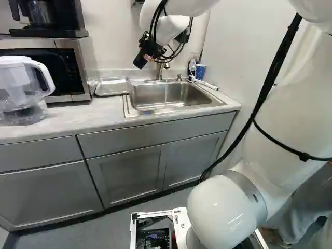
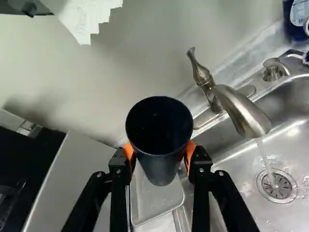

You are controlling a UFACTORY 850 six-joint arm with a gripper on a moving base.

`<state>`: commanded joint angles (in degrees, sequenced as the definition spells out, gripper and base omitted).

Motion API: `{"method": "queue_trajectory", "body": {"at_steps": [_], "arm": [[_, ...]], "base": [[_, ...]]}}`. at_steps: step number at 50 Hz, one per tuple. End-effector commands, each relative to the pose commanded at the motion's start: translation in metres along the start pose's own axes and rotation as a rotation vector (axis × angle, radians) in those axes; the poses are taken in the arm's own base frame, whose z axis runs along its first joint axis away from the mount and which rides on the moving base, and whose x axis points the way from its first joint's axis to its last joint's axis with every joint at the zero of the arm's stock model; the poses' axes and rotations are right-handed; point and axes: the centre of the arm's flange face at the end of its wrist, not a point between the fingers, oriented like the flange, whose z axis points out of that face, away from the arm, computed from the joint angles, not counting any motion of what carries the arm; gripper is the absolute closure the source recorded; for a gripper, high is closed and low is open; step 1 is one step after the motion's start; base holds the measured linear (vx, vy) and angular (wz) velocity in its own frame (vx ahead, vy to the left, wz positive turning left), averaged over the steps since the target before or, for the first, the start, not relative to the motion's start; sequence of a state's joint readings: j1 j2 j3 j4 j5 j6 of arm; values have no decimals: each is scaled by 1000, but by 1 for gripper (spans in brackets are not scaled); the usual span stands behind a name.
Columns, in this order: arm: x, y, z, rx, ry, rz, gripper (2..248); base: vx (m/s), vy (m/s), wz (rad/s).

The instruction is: Rinse the cup and place it in the tray

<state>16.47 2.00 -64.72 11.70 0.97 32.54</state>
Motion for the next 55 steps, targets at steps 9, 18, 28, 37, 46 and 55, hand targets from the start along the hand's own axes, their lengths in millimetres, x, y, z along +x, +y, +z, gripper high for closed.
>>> {"method": "queue_trajectory", "body": {"at_steps": [9,18,28,37,46,55], "arm": [[0,0,0,0,0,95,129],[0,0,0,0,0,189,129],[0,0,0,0,0,294,129],[0,0,0,0,0,388,129],[0,0,0,0,0,483,129],[0,0,0,0,0,578,129]], "base": [[0,0,0],[0,0,0],[0,0,0],[0,0,0],[0,0,0],[0,0,0]]}}
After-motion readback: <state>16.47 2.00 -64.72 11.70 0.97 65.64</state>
